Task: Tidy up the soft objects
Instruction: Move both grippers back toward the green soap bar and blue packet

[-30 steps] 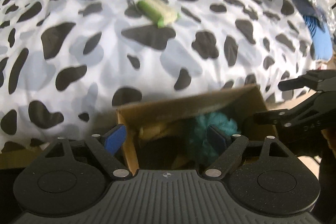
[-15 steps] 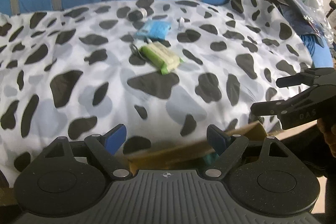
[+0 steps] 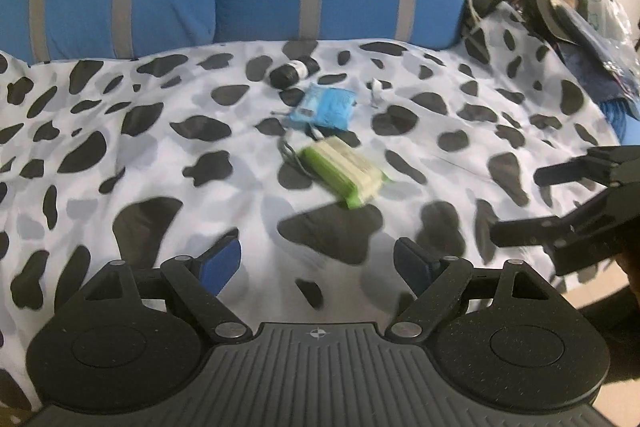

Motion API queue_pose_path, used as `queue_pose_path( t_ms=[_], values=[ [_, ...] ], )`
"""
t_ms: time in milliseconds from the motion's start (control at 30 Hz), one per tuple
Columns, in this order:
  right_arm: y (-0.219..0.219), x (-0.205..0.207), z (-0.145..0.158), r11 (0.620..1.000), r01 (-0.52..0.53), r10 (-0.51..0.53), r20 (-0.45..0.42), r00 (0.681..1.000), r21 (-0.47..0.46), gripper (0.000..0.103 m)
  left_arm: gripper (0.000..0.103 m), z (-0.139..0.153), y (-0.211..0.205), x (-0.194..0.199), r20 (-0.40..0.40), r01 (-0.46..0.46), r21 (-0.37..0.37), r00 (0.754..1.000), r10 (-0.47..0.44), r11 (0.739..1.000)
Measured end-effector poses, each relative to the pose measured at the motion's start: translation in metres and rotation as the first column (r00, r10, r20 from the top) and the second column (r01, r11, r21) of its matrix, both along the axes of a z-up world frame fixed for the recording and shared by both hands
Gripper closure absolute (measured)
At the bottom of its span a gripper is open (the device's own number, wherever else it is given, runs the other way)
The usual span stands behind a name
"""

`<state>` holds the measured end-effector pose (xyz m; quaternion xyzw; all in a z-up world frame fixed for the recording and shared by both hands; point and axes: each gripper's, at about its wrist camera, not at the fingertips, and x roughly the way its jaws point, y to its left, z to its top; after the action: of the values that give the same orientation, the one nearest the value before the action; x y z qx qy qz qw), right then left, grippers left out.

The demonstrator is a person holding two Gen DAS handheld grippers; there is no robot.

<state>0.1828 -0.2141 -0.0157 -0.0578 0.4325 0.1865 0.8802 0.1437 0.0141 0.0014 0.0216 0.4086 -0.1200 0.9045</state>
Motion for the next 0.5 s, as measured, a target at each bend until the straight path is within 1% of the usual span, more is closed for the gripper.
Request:
queue_pose_path(
  t_ms=[233, 500],
  values=[
    [0.012, 0.024, -0.006, 0.999, -0.032, 0.032, 0.001, 0.999, 0.001, 0.000, 0.019, -0.006, 0.006, 0.026, 0.005, -0.015, 0.021, 1.000, 0.015, 1.000],
    [0.025, 0.051, -0.011, 0.998, -0.055, 0.055, 0.002, 0.998, 0.002, 0.000, 0.019, -0.006, 0.009, 0.051, -0.002, -0.017, 0.014, 1.000, 0.017, 1.000]
  ],
)
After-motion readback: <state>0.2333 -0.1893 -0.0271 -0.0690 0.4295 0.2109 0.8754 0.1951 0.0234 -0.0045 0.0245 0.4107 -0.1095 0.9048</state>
